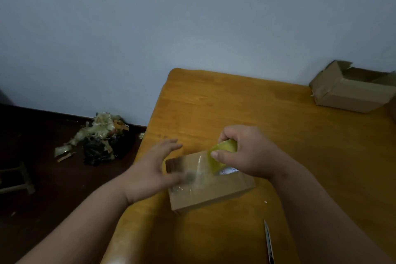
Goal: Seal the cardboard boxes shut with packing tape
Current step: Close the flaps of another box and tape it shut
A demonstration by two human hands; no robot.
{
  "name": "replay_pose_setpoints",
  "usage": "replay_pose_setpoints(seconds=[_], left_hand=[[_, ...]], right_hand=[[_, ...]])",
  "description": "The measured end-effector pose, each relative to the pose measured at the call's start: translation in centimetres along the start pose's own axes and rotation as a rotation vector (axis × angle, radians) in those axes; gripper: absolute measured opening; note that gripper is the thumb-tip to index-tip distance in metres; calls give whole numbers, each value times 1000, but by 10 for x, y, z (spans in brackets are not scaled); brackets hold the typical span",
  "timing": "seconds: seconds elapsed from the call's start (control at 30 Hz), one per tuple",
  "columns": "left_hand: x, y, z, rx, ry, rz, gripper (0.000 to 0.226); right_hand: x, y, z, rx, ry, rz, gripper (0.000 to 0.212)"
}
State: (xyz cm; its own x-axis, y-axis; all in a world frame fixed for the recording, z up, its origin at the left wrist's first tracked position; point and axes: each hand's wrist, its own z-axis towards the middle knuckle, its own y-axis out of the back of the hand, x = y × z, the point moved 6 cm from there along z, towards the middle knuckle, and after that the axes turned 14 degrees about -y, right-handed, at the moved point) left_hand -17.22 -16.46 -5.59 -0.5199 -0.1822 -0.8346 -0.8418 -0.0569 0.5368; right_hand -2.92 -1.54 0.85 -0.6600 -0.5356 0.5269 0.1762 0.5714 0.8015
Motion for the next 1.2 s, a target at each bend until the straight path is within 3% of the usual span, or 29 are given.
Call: replay_pose_setpoints(seconds=[0.1, 0.23, 0.57, 0.7, 0.77, 0.87, 0.9, 0.97, 1.07, 1.13, 1.2], left_hand=[[-21, -2, 23, 12, 34, -333, 70], [-29, -20, 40, 248, 49, -520, 68], [-54, -22, 68, 417, 27, -355, 23], [-56, -26, 73, 361, 50, -396, 9], [-53, -27, 73, 316, 61, -417, 6], [-46, -28, 74, 216, 107, -479, 7], [-45, -31, 73, 198, 126, -525, 4], [-45, -40, 71, 162, 160, -628, 16], [-50, -55, 73, 106, 165, -768, 32], [-55, -63, 77, 73, 148, -804, 27], [-57, -70, 80, 42, 157, -823, 30]], right_hand=[[-1, -1, 0, -23, 7, -1, 22], [0, 1, -2, -68, -6, -19, 18], [-1, 7, -2, -118, 14, -105, 27], [-23, 18, -12, -282, 16, 56, 42], [-50, 27, -24, -440, -91, 289, 33], [-118, 15, -45, -555, -472, 413, 12], [-145, 3, -51, -509, -615, 356, 11], [-189, -33, -65, -229, -875, 202, 20], [-220, -94, -98, 248, -993, 116, 43], [-226, -120, -116, 364, -1008, 142, 66], [-232, -135, -127, 381, -1026, 65, 80]])
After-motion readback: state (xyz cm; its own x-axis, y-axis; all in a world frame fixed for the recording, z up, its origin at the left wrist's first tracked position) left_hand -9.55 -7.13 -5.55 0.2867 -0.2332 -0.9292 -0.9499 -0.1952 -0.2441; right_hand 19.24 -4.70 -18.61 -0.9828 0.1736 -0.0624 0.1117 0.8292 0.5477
